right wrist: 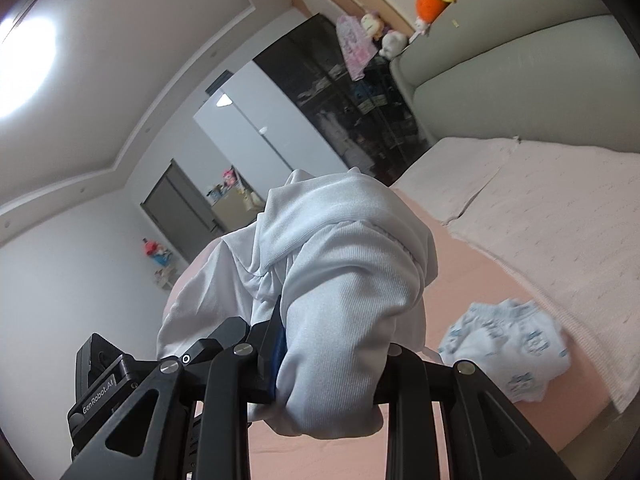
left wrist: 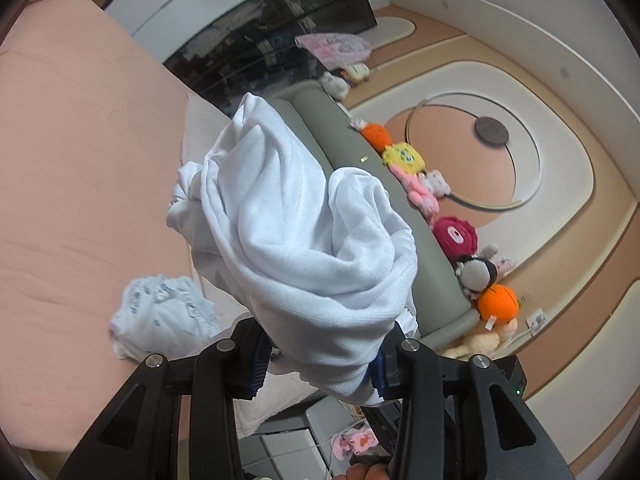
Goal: Fold clothes
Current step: 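Lift the bundle with both tools and carry it toward the white mat, then lower the bundle with both tools onto the pink sheet beside the mat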
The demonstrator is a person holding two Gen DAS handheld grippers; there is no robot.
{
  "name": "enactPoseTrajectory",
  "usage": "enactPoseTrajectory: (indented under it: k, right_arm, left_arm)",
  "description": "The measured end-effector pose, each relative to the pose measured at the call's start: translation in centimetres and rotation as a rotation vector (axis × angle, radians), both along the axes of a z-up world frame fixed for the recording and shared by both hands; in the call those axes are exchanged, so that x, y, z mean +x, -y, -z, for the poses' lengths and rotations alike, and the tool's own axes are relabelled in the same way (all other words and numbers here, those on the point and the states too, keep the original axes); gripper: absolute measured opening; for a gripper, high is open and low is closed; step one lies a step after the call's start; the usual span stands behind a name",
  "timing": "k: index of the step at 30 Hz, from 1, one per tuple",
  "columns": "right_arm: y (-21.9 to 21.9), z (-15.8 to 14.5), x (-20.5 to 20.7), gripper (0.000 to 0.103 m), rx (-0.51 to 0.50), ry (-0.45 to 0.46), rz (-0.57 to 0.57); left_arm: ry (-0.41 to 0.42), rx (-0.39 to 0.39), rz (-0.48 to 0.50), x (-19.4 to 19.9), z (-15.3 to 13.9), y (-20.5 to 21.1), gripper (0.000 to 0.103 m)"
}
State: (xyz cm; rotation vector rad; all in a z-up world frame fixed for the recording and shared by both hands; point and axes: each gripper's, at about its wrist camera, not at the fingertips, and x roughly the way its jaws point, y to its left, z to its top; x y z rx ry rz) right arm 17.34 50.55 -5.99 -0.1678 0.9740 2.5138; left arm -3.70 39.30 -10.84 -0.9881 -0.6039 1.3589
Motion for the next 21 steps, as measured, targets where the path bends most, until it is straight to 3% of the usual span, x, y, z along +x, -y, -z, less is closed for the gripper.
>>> enactPoseTrajectory:
  k: [9,21]
  right_arm:
    - [-2.4,0.8,1.6,0.026,0.011,-0.002,0.012]
    - [-4.9,2.0,-1.1,0.026,-0.016,-0.013,-0.021]
  left_arm:
    - [-0.022,-0.024,0.028,1.8,0.2,-0.9,0.037]
    - [-0.072,-0.059,0.009,1.5,0.2,-0.7,0.037]
